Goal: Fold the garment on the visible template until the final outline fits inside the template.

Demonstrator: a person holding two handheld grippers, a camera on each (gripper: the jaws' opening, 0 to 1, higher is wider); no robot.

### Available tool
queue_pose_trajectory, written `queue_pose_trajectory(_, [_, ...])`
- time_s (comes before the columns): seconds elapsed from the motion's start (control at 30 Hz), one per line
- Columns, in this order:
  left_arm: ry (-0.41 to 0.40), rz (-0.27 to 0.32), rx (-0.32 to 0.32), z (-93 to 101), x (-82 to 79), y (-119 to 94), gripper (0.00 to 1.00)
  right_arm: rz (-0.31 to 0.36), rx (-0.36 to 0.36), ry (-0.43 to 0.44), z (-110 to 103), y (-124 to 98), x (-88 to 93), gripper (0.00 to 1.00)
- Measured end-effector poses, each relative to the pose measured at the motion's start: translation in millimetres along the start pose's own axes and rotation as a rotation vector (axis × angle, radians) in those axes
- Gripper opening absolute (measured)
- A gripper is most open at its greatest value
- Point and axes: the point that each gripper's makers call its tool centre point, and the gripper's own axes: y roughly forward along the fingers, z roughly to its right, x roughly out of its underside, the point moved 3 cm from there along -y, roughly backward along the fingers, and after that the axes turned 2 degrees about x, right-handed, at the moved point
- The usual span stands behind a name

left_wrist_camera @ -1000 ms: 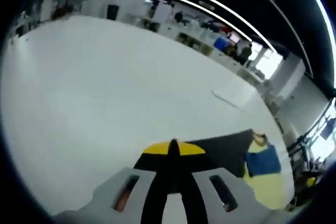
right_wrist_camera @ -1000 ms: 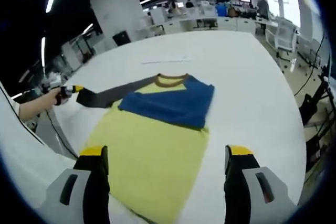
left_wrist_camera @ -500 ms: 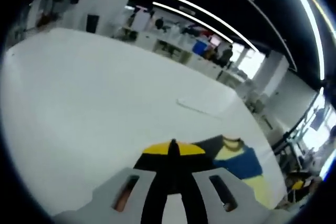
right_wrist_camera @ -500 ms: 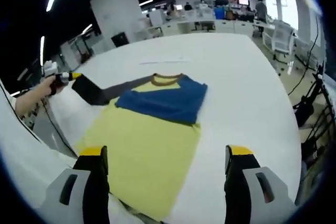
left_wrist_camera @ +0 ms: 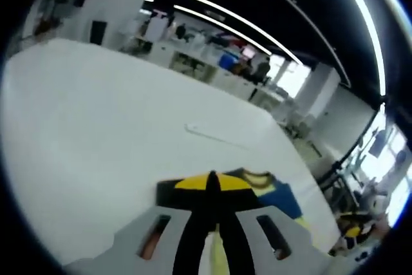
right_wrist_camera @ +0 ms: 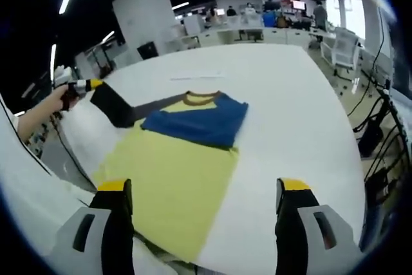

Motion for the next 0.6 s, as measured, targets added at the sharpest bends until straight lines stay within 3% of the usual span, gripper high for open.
queue_pose_trajectory(0.6, [0.040, 0.001, 0.098, 56.5, -1.8, 11, 0.00, 0.038, -0.031, 0.009, 4, -13, 3.1, 0.92])
